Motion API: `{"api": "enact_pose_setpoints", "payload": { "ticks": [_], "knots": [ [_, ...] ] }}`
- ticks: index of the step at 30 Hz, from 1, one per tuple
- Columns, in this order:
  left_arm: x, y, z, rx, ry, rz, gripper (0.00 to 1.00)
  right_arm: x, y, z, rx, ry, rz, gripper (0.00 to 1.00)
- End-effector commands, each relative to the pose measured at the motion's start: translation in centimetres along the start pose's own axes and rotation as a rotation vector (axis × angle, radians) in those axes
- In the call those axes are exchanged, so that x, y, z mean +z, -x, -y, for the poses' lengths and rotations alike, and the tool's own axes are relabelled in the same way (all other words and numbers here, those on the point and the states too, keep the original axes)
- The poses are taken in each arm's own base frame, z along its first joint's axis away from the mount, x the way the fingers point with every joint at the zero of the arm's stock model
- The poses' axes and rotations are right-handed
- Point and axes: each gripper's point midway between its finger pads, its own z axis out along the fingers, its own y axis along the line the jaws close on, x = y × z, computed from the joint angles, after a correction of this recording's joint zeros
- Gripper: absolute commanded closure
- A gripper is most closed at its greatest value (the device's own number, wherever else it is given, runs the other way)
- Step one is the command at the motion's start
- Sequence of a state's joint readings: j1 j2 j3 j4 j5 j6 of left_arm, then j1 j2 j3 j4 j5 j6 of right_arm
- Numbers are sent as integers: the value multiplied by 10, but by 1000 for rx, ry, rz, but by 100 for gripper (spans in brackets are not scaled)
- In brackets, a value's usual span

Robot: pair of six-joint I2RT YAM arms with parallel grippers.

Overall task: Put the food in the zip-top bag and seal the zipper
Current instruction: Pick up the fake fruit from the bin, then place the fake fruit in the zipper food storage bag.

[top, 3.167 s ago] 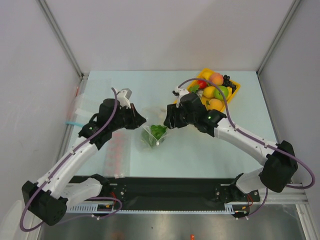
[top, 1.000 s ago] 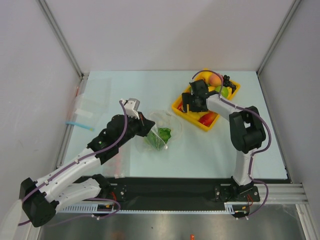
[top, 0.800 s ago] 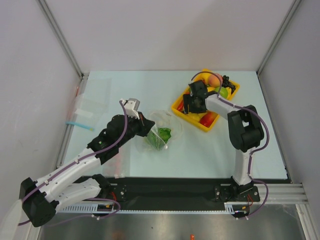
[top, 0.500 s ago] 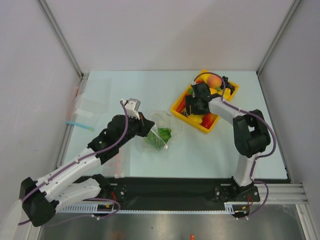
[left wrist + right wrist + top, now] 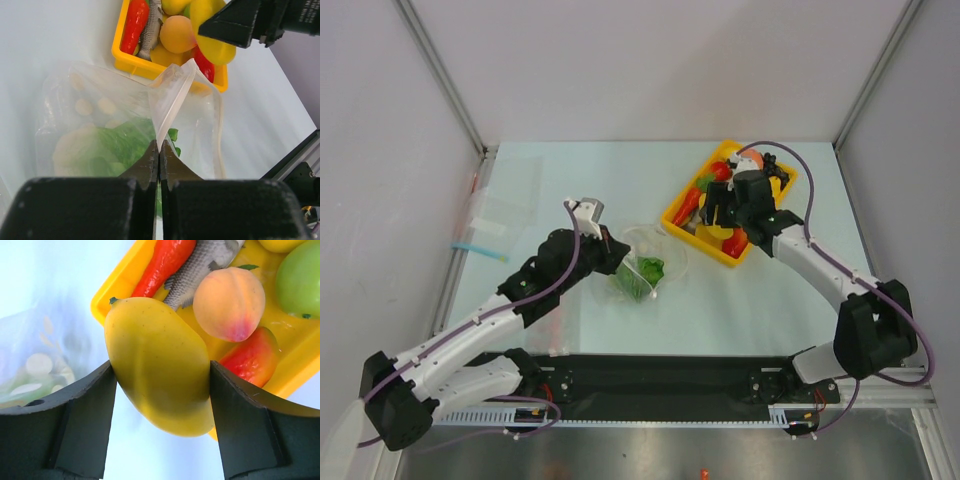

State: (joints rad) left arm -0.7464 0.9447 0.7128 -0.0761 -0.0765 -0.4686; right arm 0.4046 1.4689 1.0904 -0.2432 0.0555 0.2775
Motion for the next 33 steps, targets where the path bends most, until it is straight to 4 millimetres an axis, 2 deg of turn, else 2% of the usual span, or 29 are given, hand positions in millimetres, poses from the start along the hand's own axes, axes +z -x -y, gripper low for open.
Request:
{"api": "enact_pose_setpoints", "payload": {
  "ticks": [1, 3, 4, 6, 7, 9, 11, 12, 14, 15, 22, 28, 33],
  "knots": [
    [-1, 23, 11, 19, -20, 50, 100, -19, 30, -15, 30, 71, 146, 52],
    [-1, 23, 12, 20, -20, 43, 100, -32, 40, -24, 34, 125, 203, 53],
    [-2, 25, 12, 20, -19, 45, 99, -34, 34, -27, 32, 155, 196, 53],
    [-1, 26, 13, 19, -16, 39, 99, -48, 45, -34, 31, 200, 253, 54],
    [-1, 26, 13, 17, -17, 37, 99, -49, 35, -36, 29, 223, 232, 54],
    [-1, 27, 14, 12, -15, 25, 99, -67, 51, -49, 25, 299, 325, 55],
    [0, 29, 16, 7, -8, 13, 99, -77, 46, -58, 13, 366, 339, 55],
    [2, 27, 17, 6, -8, -6, 99, -93, 56, -65, 3, 411, 399, 56],
    [3, 31, 21, 0, -14, -19, 99, -106, 50, -75, -17, 480, 418, 54],
    [5, 30, 24, -3, -23, -29, 99, -122, 59, -80, -29, 516, 476, 54],
    [9, 39, 37, -24, -57, -49, 99, -170, 49, -111, -106, 767, 576, 57],
    [7, 51, 63, -51, -148, -75, 99, -185, 38, -130, -158, 882, 584, 58],
    [0, 62, 77, -64, -204, -72, 99, -184, 27, -144, -197, 937, 556, 58]
  ]
}}
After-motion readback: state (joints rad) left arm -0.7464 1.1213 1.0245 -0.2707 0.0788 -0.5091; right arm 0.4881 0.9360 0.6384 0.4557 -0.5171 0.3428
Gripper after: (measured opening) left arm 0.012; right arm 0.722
